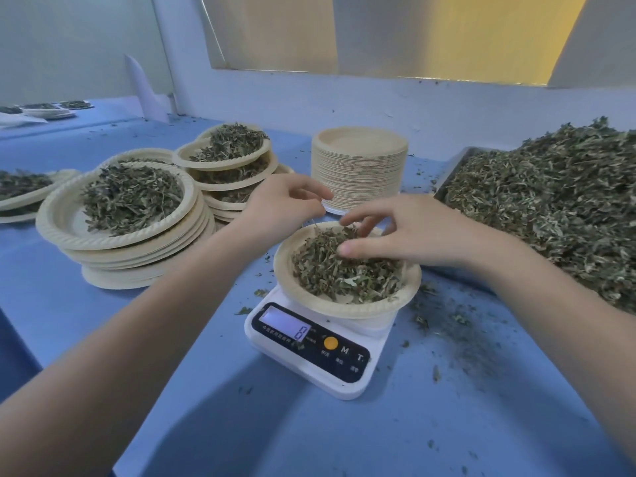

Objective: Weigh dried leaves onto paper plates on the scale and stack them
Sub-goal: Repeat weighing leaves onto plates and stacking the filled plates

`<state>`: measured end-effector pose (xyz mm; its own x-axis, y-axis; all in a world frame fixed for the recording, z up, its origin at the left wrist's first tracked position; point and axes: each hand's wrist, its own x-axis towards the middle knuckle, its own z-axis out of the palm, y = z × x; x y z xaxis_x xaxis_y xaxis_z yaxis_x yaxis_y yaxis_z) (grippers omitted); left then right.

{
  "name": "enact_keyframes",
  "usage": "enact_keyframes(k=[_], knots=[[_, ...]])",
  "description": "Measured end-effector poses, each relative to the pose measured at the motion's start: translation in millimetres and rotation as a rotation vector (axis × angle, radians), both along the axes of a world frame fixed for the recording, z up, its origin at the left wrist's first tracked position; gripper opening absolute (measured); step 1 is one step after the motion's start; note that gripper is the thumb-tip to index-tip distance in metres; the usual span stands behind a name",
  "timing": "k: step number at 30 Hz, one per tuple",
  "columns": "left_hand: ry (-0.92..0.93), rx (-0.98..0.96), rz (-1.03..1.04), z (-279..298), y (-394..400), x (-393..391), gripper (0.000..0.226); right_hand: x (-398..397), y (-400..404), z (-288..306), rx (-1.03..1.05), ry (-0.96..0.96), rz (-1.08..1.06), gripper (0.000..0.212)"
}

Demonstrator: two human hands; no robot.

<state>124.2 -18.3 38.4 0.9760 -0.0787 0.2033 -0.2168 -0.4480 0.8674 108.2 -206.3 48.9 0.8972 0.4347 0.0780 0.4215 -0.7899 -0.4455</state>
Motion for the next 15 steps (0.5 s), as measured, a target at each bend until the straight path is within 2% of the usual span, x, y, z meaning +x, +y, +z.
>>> enact_keyframes(k=[3, 6, 9, 15], knots=[[-0.027, -0.002, 0.002, 0.6, -5.0, -1.5, 0.023, 2.9, 20.3, -7.5, -0.202, -0.113, 0.020, 0.054], [-0.029, -0.009, 0.007, -0.5, -6.1, -2.8, 0.024, 6.2, 33.3, -9.9, -0.277, -0.163, 0.034, 0.037], [-0.034, -0.028, 0.032, -2.1, -3.7, -2.5, 0.024, 8.7, 31.5, -2.7, -0.174, -0.194, 0.032, 0.019], [-0.075, -0.127, 0.095, 0.4, 0.2, 1.0, 0.022, 5.4, 19.1, 21.5, 0.190, -0.232, -0.054, 0.009]])
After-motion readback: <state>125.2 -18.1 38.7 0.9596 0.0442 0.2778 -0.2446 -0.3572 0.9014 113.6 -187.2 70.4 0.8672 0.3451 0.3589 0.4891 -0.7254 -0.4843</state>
